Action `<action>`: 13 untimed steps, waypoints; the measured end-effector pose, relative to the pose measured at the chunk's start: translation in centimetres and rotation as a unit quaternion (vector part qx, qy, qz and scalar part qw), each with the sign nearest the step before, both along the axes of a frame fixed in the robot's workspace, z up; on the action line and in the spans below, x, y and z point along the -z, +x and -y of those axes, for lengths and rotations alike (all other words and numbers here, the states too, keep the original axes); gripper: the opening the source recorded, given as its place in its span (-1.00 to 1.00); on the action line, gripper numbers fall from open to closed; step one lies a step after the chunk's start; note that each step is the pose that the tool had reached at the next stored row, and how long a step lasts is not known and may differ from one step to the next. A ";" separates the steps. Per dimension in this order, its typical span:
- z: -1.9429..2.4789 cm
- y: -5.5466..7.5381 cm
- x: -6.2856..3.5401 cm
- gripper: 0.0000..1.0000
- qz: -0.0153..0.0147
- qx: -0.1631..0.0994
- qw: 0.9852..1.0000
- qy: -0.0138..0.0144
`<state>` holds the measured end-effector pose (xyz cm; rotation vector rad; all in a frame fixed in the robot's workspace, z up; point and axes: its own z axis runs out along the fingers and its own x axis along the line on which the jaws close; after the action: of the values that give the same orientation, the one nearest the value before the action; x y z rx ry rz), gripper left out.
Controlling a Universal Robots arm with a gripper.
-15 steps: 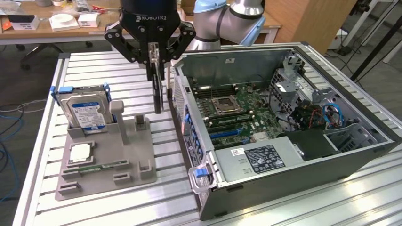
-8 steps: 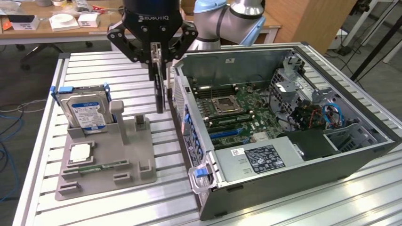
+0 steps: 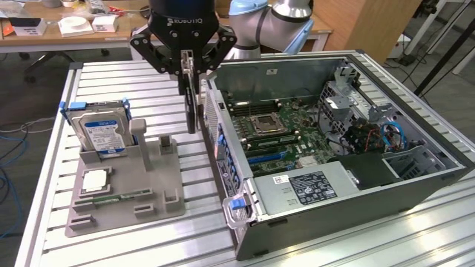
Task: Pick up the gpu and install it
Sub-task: 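Pick up the gpu and move the gpu toward the slot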
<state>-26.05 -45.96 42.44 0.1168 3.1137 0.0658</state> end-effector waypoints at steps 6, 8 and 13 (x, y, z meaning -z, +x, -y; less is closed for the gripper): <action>0.00 0.3 0.00 -0.47 0.000 0.000 1.000 0.000; 0.00 0.4 0.00 -0.47 0.000 0.000 1.000 0.000; 0.00 0.7 0.00 -0.47 0.000 0.000 1.000 0.000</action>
<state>-25.32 -45.96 42.43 0.1169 3.1136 0.0659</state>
